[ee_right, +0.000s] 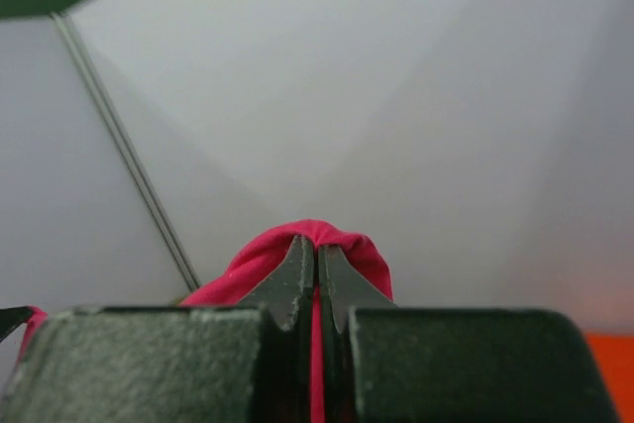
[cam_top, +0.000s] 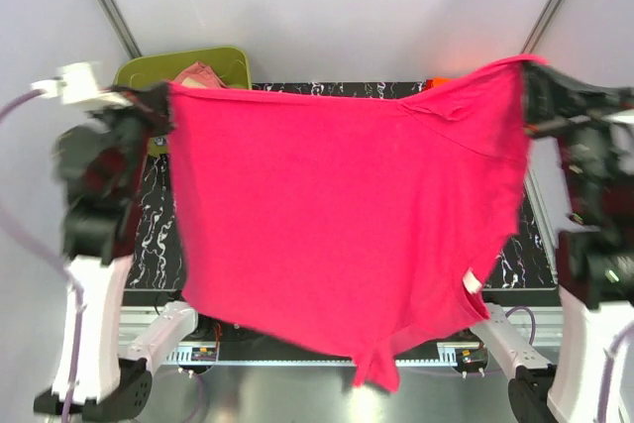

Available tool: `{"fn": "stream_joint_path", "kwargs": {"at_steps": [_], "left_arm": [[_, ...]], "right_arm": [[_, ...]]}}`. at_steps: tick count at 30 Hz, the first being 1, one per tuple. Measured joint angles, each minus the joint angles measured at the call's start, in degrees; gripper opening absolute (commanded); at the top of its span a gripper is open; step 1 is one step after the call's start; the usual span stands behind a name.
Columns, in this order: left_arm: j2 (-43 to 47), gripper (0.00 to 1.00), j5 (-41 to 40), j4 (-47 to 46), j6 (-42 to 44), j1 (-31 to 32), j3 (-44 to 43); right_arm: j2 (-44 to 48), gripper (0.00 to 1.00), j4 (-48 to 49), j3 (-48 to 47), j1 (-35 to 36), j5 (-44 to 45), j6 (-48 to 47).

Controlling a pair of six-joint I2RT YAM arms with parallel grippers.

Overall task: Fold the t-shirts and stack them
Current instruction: Flatten the tshirt out, then fold the tshirt

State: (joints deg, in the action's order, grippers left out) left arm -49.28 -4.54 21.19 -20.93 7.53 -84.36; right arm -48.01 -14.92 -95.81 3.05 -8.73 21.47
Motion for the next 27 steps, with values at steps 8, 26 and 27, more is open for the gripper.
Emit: {"fn": "stream_joint_path", "kwargs": {"at_steps": [8,26,27], "left_arm": [[-13.6,0.0,-4.8,-3.2,2.4,-0.1,25.1],[-42.6,0.0,-5.7,-14.0,4.5,-3.3,21.9],[-42.6,0.0,-5.6,-14.0,4.5,-3.3,21.8]], "right_arm": [[-7.2,0.0,1.0,28.2,0.0,0.0,1.6],[-42.2,0.0,10.0,30.5,0.0,-7.1,1.5],[-42.2,0.0,9.4,30.0,0.0,-7.1,1.7]]}}
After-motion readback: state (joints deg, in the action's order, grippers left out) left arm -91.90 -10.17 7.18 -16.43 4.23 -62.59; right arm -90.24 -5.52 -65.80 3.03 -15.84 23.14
